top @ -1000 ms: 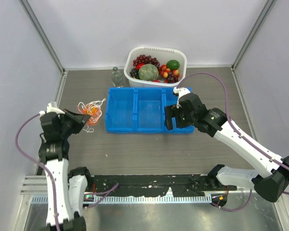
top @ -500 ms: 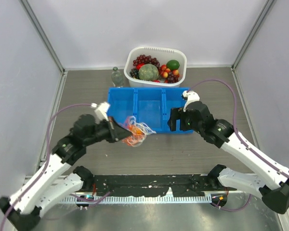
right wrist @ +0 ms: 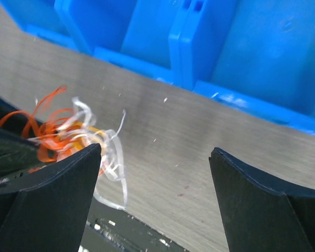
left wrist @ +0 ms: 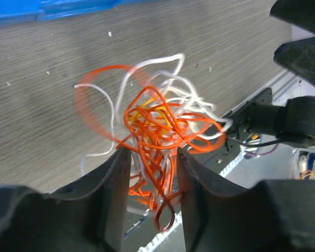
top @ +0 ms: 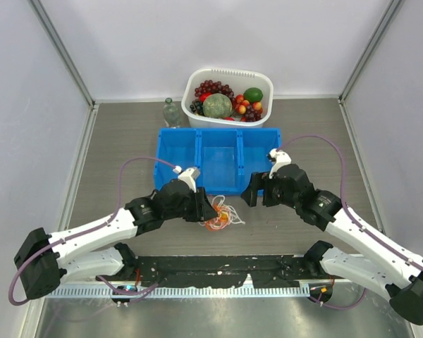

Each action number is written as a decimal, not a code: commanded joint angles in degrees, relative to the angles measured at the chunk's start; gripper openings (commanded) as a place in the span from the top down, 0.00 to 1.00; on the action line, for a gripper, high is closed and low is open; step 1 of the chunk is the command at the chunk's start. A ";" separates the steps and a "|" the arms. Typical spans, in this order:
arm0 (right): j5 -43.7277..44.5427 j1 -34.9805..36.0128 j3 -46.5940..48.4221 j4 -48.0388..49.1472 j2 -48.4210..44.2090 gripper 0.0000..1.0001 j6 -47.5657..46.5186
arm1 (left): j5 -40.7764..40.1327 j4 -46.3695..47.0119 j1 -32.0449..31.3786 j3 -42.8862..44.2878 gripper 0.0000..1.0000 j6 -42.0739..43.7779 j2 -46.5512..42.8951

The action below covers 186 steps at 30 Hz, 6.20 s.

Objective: Untangle the cables

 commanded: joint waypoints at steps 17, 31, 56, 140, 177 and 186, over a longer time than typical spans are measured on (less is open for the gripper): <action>-11.31 12.41 -12.64 29.46 11.20 0.33 7.74 | -7.70 -8.03 -0.23 -4.04 0.38 -0.96 -9.54; -8.49 12.51 -12.38 35.27 16.65 0.55 9.67 | -12.36 -3.99 -0.15 -2.45 0.47 -2.28 -3.74; -8.85 12.60 -13.87 39.15 23.17 0.90 10.29 | -13.68 0.58 2.05 1.07 0.44 -1.58 5.49; 4.25 12.68 -16.68 20.69 1.98 0.51 10.99 | -4.52 18.95 1.17 3.78 0.54 5.28 16.90; 14.26 12.68 -20.02 30.62 15.17 0.72 18.81 | -1.99 0.24 -0.94 8.61 1.00 10.46 -14.25; 19.01 12.51 -20.73 26.25 17.55 0.97 21.45 | -14.81 -13.38 -0.93 19.77 1.00 15.03 -25.62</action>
